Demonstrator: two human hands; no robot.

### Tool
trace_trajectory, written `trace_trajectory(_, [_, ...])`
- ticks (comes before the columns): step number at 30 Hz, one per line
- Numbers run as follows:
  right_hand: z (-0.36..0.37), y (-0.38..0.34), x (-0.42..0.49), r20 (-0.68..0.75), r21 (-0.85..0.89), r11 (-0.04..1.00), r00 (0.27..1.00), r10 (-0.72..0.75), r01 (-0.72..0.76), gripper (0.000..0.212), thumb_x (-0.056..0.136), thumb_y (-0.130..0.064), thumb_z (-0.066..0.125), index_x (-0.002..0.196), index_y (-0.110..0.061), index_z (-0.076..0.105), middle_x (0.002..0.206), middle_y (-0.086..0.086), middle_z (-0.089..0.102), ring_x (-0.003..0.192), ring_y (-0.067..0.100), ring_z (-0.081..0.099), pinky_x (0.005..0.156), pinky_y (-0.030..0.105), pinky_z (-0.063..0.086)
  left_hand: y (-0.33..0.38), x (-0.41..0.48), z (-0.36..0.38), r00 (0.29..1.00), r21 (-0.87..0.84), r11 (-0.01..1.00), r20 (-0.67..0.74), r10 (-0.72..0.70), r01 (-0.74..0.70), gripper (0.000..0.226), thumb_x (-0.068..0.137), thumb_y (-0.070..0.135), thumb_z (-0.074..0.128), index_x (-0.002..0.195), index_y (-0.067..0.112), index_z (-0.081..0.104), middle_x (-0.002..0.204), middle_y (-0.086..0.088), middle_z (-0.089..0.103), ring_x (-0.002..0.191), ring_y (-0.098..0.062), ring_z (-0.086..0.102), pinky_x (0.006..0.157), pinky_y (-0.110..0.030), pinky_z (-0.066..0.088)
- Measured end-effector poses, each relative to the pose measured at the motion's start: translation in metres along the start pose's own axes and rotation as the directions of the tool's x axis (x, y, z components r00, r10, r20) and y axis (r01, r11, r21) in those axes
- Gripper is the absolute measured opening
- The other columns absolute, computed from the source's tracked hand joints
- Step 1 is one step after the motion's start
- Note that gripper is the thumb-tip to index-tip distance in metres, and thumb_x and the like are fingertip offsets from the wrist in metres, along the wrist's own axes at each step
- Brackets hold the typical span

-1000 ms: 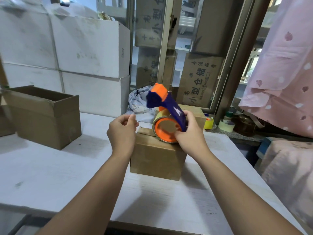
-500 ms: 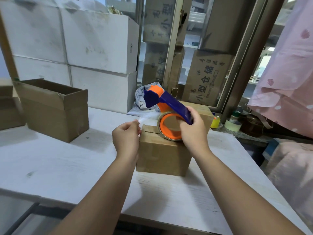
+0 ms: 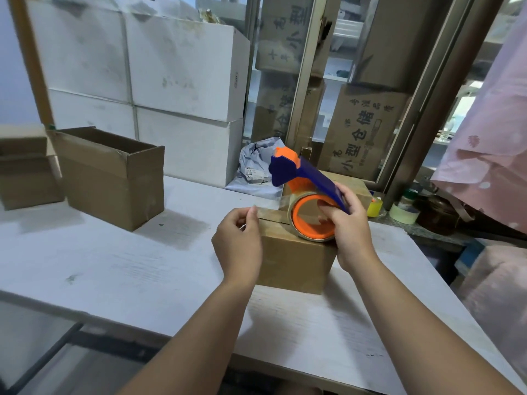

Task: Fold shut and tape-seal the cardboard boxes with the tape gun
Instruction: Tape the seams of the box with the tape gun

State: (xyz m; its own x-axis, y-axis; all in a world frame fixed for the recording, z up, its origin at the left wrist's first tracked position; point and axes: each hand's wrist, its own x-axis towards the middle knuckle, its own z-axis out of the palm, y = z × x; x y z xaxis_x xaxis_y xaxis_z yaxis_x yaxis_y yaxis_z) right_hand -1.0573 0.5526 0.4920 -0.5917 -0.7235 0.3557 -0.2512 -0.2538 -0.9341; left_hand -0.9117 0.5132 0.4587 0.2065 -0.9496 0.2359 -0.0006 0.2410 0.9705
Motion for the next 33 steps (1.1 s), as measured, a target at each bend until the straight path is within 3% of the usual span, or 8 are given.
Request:
trace_trajectory(2, [-0.001, 0.001, 0.0, 0.038, -0.042, 0.999, 0.999, -0.01, 0.011, 0.045, 0.081, 0.002, 0.061, 0.11, -0.033, 0.057, 0.103, -0.009, 0.062, 0.105, 0.025, 0.057, 0.088, 0.04, 0.05, 0.001, 0.003, -0.001, 0.996, -0.061, 0.994, -0.006, -0.091, 0.091, 0.02, 0.092, 0.029, 0.057, 0.078, 0.021, 0.07, 0.074, 0.012, 0.066, 0.071, 0.002, 0.055, 0.058, -0.008, 0.037])
trace_trajectory(8, [-0.001, -0.008, 0.007, 0.144, -0.334, 0.935, 0.987, -0.072, 0.117, 0.048, 0.088, -0.001, 0.053, 0.128, -0.028, 0.05, 0.116, -0.006, 0.059, 0.107, 0.017, 0.054, 0.093, 0.039, 0.048, -0.002, 0.007, -0.004, 0.962, -0.253, 0.933, -0.029, -0.272, 0.256, 0.02, 0.087, 0.019, 0.059, 0.069, 0.014, 0.069, 0.076, 0.002, 0.068, 0.075, -0.015, 0.059, 0.068, -0.026, 0.045])
trace_trajectory(11, [0.003, -0.013, 0.008, 0.181, -0.396, 0.905, 0.98, -0.086, 0.153, 0.044, 0.091, -0.008, 0.054, 0.129, -0.028, 0.05, 0.116, -0.008, 0.058, 0.107, 0.015, 0.053, 0.09, 0.032, 0.046, -0.006, 0.007, -0.004, 0.941, -0.275, 0.907, -0.021, -0.339, 0.32, 0.022, 0.087, 0.021, 0.059, 0.069, 0.013, 0.067, 0.071, 0.001, 0.066, 0.073, -0.018, 0.058, 0.073, -0.031, 0.047])
trace_trajectory(15, [0.004, -0.014, 0.006, 0.203, -0.388, 0.905, 0.974, -0.103, 0.177, 0.043, 0.089, -0.017, 0.061, 0.128, -0.033, 0.05, 0.115, -0.012, 0.057, 0.107, 0.012, 0.052, 0.092, 0.029, 0.045, -0.01, 0.012, -0.004, 0.924, -0.273, 0.886, 0.028, -0.382, 0.375, 0.02, 0.083, 0.021, 0.061, 0.066, 0.011, 0.065, 0.069, -0.005, 0.062, 0.065, -0.021, 0.052, 0.066, -0.03, 0.044])
trace_trajectory(19, [0.003, -0.012, 0.004, 0.227, -0.365, 0.913, 0.968, -0.105, 0.185, 0.044, 0.088, -0.016, 0.063, 0.121, -0.041, 0.047, 0.11, -0.019, 0.056, 0.104, 0.006, 0.052, 0.09, 0.027, 0.045, -0.009, 0.018, -0.005, 0.908, -0.298, 0.859, 0.096, -0.407, 0.416, 0.017, 0.066, 0.025, 0.062, 0.062, 0.01, 0.055, 0.064, -0.007, 0.045, 0.065, -0.022, 0.036, 0.061, -0.033, 0.032])
trace_trajectory(23, [0.004, -0.011, 0.002, 0.205, -0.362, 0.913, 0.972, -0.117, 0.186, 0.047, 0.088, -0.013, 0.061, 0.122, -0.041, 0.047, 0.107, -0.022, 0.055, 0.101, 0.005, 0.051, 0.09, 0.027, 0.045, -0.011, 0.024, -0.006, 0.897, -0.355, 0.825, 0.122, -0.426, 0.44, 0.029, 0.083, 0.023, 0.07, 0.059, 0.009, 0.064, 0.051, 0.003, 0.059, 0.057, -0.017, 0.054, 0.067, -0.029, 0.048])
trace_trajectory(28, [0.005, -0.011, 0.002, 0.199, -0.378, 0.91, 0.975, -0.098, 0.169, 0.052, 0.089, -0.009, 0.06, 0.132, -0.034, 0.044, 0.114, -0.015, 0.052, 0.105, 0.007, 0.048, 0.088, 0.026, 0.045, -0.017, 0.026, -0.003, 0.899, -0.297, 0.849, 0.102, -0.426, 0.437, 0.037, 0.08, 0.019, 0.068, 0.044, 0.014, 0.06, 0.051, 0.001, 0.055, 0.06, -0.02, 0.048, 0.064, -0.029, 0.041])
trace_trajectory(33, [0.006, -0.013, 0.002, 0.205, -0.376, 0.911, 0.974, -0.098, 0.171, 0.05, 0.089, -0.007, 0.059, 0.125, -0.037, 0.044, 0.107, -0.018, 0.05, 0.102, 0.007, 0.047, 0.083, 0.024, 0.042, -0.018, 0.024, -0.003, 0.909, -0.215, 0.884, 0.064, -0.412, 0.416, 0.028, 0.081, 0.025, 0.065, 0.058, 0.012, 0.056, 0.059, -0.003, 0.052, 0.064, -0.023, 0.048, 0.063, -0.031, 0.041])
